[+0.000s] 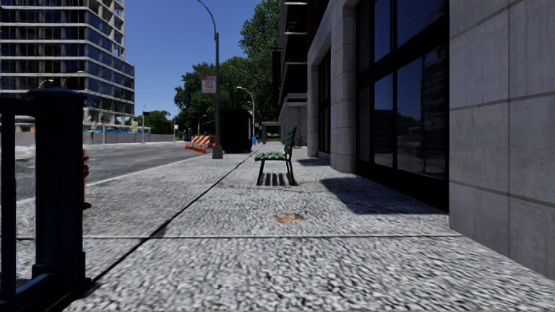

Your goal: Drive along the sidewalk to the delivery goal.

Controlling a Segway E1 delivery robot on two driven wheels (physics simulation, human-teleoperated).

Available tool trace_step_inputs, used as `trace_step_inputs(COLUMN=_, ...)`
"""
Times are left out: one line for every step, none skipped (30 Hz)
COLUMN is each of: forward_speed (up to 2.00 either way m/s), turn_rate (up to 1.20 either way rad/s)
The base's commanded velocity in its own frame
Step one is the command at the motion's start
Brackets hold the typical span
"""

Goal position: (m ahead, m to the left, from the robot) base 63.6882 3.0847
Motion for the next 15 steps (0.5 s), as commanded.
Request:
trace_step_inputs(forward_speed=2.0, turn_rate=0.07)
trace_step_inputs(forward_speed=2.0, turn_rate=0.09)
trace_step_inputs(forward_speed=2.0, turn_rate=0.09)
trace_step_inputs(forward_speed=2.0, turn_rate=0.1)
trace_step_inputs(forward_speed=2.0, turn_rate=0.14)
trace_step_inputs(forward_speed=2.0, turn_rate=0.19)
trace_step_inputs(forward_speed=2.0, turn_rate=0.2)
trace_step_inputs(forward_speed=2.0, turn_rate=0.2)
trace_step_inputs(forward_speed=2.0, turn_rate=0.2)
trace_step_inputs(forward_speed=2.0, turn_rate=0.2)
trace_step_inputs(forward_speed=2.0, turn_rate=0.24)
trace_step_inputs(forward_speed=2.0, turn_rate=0.24)
trace_step_inputs(forward_speed=2.0, turn_rate=0.31)
trace_step_inputs(forward_speed=2.0, turn_rate=0.36)
trace_step_inputs(forward_speed=2.0, turn_rate=0.37)
